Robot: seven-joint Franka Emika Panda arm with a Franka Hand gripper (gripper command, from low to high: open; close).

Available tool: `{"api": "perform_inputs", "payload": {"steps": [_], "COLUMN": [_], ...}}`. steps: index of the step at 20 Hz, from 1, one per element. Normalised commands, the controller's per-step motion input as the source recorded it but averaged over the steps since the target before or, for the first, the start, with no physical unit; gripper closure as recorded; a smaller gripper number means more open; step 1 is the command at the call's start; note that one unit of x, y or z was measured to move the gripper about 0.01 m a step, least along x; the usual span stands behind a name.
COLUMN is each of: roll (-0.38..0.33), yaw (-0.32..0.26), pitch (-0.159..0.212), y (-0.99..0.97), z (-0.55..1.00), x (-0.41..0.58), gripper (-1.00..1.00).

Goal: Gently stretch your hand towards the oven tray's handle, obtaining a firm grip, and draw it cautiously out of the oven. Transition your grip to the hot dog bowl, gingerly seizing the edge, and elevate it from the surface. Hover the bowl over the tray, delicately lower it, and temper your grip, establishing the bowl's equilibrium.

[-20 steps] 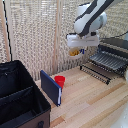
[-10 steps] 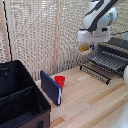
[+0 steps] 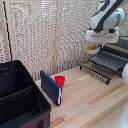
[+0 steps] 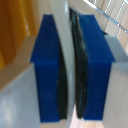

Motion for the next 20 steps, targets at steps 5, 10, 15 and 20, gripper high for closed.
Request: {"api": "perform_inputs", "payload": {"steps": [5,10,15,20], "roll": [0.000,0.000,0.010,0.001], "yaw": [-0.223,-0.188,-0.108,-0.014], "pitch": [-0.021,-0.029,-0.003,0.001], "y": [-0.59,-0.67,-0.70,-0.33], "z": [0.11,0.04,-0.06,-0.19], "x": [0.000,0.000,0.063,0.125], "gripper": [1.00,1.00,1.00,1.00]}}
